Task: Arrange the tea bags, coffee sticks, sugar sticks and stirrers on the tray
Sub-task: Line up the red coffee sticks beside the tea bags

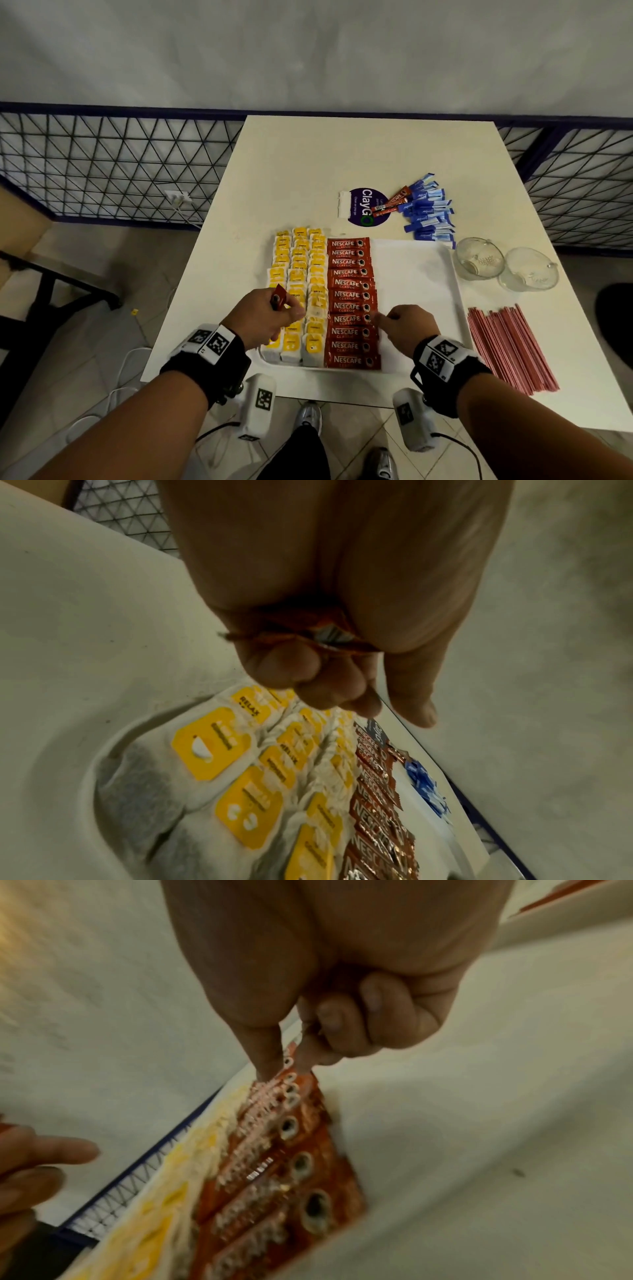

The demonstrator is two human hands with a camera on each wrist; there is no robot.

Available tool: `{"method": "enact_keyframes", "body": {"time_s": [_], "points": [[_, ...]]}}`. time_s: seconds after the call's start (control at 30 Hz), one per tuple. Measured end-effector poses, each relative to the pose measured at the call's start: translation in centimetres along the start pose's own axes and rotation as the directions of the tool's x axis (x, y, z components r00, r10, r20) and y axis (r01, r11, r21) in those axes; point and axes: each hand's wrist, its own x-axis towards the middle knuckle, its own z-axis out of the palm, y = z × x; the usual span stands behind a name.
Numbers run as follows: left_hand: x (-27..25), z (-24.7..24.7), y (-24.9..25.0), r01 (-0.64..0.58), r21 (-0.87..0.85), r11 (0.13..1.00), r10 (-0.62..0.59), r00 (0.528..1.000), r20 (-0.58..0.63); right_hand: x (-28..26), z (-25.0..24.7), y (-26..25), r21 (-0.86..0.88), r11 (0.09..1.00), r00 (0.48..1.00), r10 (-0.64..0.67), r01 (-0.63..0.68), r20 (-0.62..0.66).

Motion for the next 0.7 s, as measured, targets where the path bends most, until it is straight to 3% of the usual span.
{"method": "enact_keyframes", "body": {"time_s": [0.07, 0.17, 0.27, 0.47, 0.6, 0.7], "points": [[0.0, 0.4, 0.8, -0.033, 0.047, 0.998, 0.030, 0.997, 0.077, -0.4, -0.7, -1.3, 0.044, 0.995, 0.995, -0.091, 0.092, -0.037], [-0.1, 1.5, 2.9, -0.125, 0.173, 0.977, 0.098, 0.982, 0.160, -1.6, -1.4, -4.1, 0.253, 0.930, 0.962, -0.273, 0.266, -0.006], [-0.4, 2.4, 4.9, -0.221, 0.261, 0.940, 0.163, 0.960, 0.226, -2.5, -2.1, -5.6, 0.390, 0.862, 0.930, -0.367, 0.325, 0.037], [-0.4, 3.4, 6.0, -0.271, 0.317, 0.909, 0.174, 0.938, 0.301, -3.1, -2.5, -4.4, 0.460, 0.824, 0.919, -0.392, 0.331, 0.042], [-0.6, 3.6, 5.7, -0.211, 0.195, 0.958, 0.151, 0.947, 0.283, -2.7, -2.5, -3.5, 0.353, 0.880, 0.937, -0.348, 0.319, 0.022], [-1.0, 2.8, 4.8, -0.165, 0.094, 0.982, 0.143, 0.967, 0.209, -2.5, -2.6, -2.7, 0.385, 0.878, 0.956, -0.291, 0.285, -0.043]]}}
